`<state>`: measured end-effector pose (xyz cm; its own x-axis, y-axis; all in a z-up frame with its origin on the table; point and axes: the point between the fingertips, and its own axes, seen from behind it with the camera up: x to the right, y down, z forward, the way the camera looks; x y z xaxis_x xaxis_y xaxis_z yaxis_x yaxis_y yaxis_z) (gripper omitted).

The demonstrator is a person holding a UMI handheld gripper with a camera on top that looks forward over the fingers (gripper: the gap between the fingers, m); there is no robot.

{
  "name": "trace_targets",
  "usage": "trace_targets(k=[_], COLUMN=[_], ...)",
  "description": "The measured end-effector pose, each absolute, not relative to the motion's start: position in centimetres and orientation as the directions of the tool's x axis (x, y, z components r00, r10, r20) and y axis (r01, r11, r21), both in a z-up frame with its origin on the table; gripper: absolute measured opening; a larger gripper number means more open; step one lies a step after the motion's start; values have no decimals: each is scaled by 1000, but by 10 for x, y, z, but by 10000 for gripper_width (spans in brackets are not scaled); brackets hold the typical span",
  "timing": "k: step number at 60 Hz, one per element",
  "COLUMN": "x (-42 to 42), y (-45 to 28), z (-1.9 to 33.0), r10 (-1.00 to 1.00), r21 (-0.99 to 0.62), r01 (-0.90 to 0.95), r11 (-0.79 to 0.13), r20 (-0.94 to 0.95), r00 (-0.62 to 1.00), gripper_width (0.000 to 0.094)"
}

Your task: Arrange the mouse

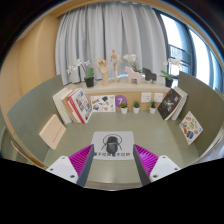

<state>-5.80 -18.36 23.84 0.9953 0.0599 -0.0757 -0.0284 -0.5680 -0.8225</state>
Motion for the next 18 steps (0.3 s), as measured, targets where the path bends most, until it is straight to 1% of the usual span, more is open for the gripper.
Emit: trace_targets(k=[9, 18], x=[-51, -44], y=[-206, -211], z=[263, 293], r10=[61, 69], r21=[-842, -867], r01=[-37, -45], r11=[-538, -497], r20=[-82, -90], r00=[995, 994], gripper_width=[763, 761])
